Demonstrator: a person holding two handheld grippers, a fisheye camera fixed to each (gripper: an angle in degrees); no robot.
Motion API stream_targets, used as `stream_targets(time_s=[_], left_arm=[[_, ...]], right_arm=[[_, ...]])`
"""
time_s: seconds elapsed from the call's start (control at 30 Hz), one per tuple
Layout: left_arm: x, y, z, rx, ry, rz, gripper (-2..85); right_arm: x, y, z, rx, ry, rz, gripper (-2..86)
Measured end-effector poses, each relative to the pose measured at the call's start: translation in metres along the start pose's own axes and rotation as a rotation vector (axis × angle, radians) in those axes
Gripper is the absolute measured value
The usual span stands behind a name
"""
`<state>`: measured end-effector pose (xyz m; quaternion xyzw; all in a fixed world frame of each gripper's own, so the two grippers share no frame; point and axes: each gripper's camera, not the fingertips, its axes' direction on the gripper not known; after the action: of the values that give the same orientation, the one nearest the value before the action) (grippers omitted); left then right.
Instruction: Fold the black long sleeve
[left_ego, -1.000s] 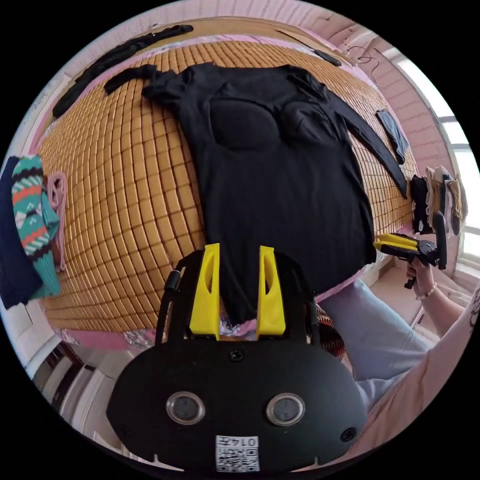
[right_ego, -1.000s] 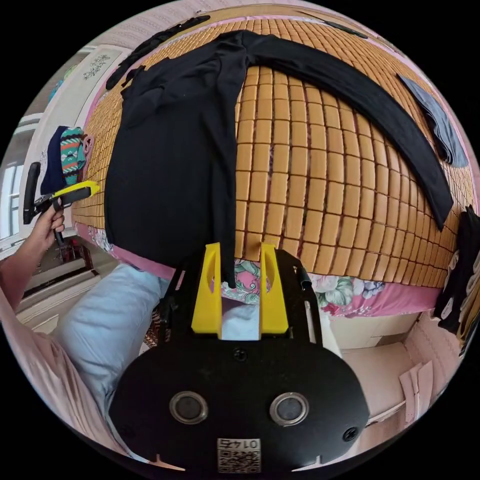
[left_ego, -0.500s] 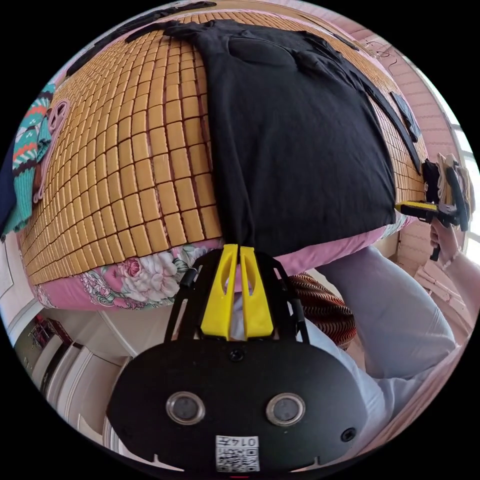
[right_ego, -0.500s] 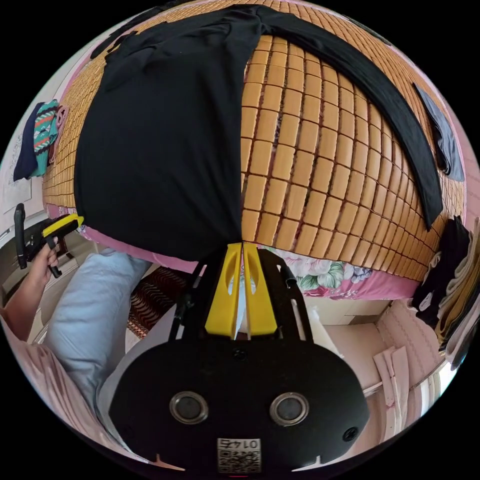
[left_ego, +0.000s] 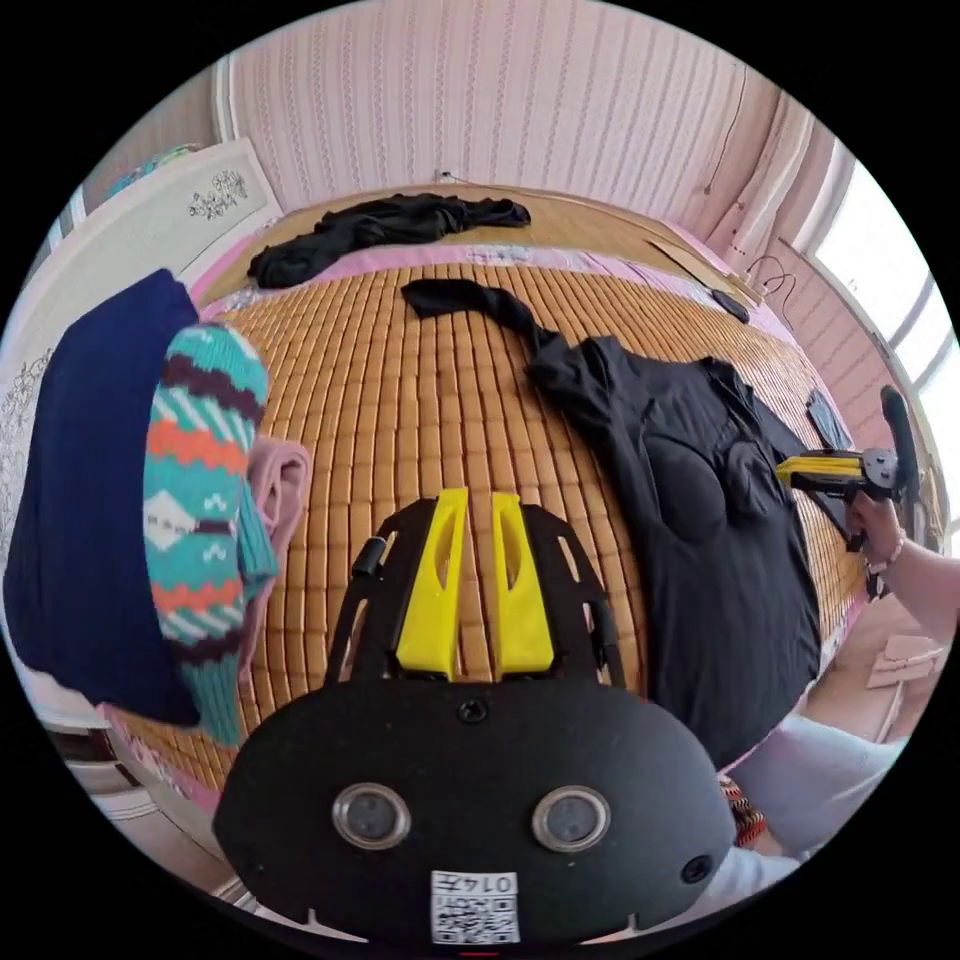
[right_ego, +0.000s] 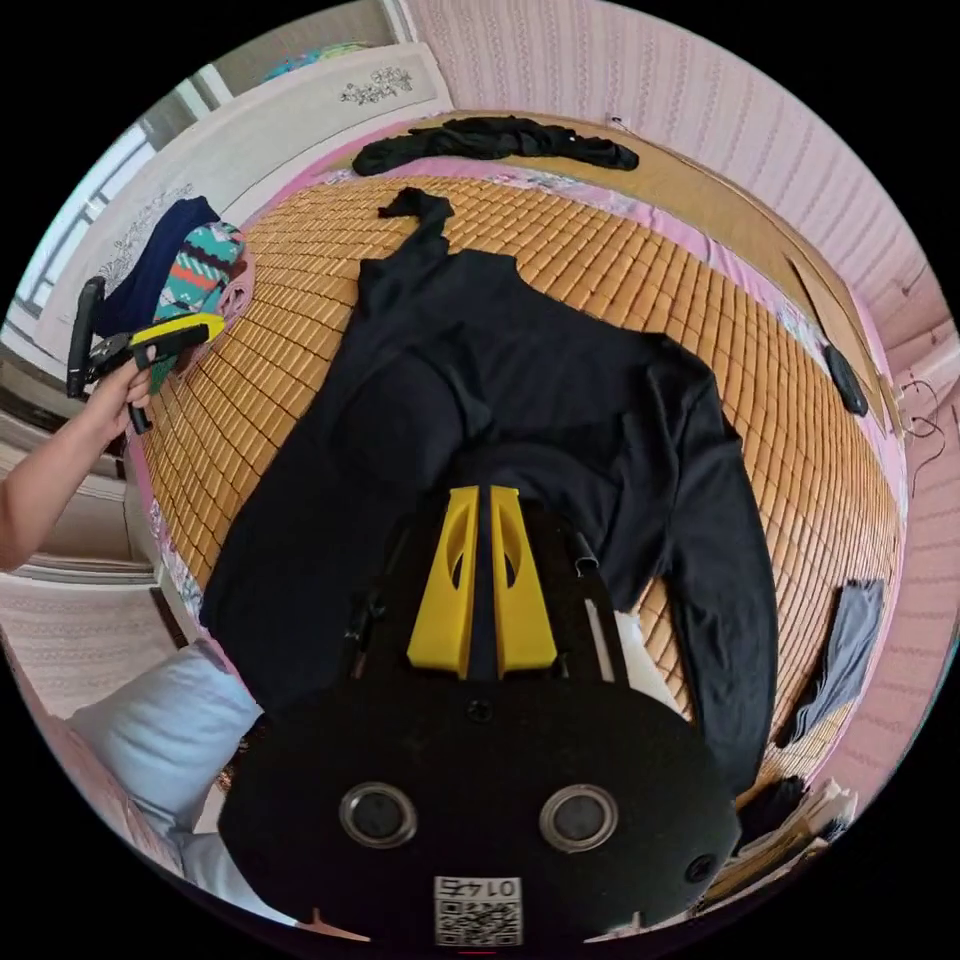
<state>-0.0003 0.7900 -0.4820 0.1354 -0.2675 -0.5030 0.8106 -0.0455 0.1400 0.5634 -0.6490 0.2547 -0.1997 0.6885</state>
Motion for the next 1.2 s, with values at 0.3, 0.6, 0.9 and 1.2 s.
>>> stream_targets(time_s=[0.3, 0.6, 0.9, 1.2], left_arm=[[-0.005, -0.158, 0.101, -0.106, 0.145, -0.044, 8.0], [-0.011, -0.125, 0.102, -0.186, 0.109, 0.106, -0.3], [-0.005, 0.056, -0.057, -0.098, 0.183, 0.030, -0.6], [-0.017, 0.144, -0.048, -0.285, 0.049, -0.174, 0.0]], right_arm=[[-0.031, -0.159, 0.055, 0.044, -0.061, 0.037, 7.8], [-0.047, -0.167, 0.064, -0.027, -0.039, -0.030, 1.3], [-0.075, -0.165, 0.050, 0.013, -0.015, -0.063, 0.6], [-0.120, -0.187, 0.057, -0.043, 0.075, -0.122, 0.8]])
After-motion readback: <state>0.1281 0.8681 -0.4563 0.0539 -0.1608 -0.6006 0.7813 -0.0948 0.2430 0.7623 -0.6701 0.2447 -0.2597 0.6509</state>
